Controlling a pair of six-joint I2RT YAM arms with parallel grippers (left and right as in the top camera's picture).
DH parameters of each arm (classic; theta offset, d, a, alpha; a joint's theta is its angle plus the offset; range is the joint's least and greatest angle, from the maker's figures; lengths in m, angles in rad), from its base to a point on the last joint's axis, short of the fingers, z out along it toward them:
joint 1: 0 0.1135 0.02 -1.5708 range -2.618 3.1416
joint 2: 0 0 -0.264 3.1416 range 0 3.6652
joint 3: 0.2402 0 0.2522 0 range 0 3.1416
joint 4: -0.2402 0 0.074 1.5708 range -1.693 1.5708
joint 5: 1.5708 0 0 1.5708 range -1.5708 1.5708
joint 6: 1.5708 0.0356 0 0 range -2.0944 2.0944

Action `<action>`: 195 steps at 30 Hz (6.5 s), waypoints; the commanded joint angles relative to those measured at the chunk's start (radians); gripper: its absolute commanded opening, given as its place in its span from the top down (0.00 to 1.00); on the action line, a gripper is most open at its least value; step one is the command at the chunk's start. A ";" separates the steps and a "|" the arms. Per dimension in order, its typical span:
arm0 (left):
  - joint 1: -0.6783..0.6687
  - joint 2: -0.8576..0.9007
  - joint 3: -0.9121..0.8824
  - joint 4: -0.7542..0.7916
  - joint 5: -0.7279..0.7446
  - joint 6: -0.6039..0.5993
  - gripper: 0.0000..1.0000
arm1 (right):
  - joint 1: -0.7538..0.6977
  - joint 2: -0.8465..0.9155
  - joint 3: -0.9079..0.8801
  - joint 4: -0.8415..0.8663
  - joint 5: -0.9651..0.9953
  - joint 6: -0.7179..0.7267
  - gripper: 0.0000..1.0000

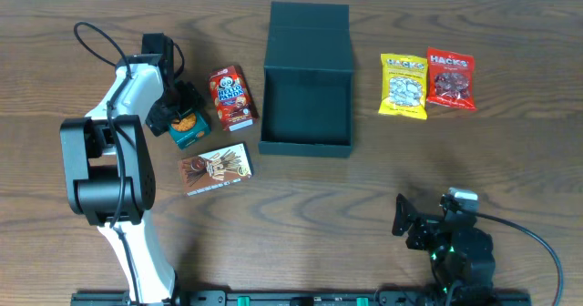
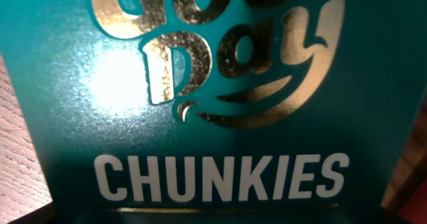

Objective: Pack container

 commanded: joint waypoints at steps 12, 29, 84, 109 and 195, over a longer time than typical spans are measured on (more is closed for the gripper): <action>0.004 0.011 0.102 -0.014 0.008 0.022 0.18 | 0.005 -0.006 -0.010 -0.002 0.003 0.007 0.01; -0.109 0.011 0.294 -0.114 0.029 0.204 0.23 | 0.005 -0.006 -0.010 -0.002 0.003 0.007 0.01; -0.553 0.043 0.404 -0.278 0.015 0.108 0.21 | 0.005 -0.006 -0.010 -0.002 0.003 0.007 0.01; -0.553 0.062 0.409 -0.270 -0.019 0.191 0.12 | 0.005 -0.006 -0.010 -0.002 0.003 0.007 0.01; -0.529 0.028 0.687 -0.404 -0.183 -0.043 0.94 | 0.005 -0.006 -0.010 -0.002 0.003 0.007 0.01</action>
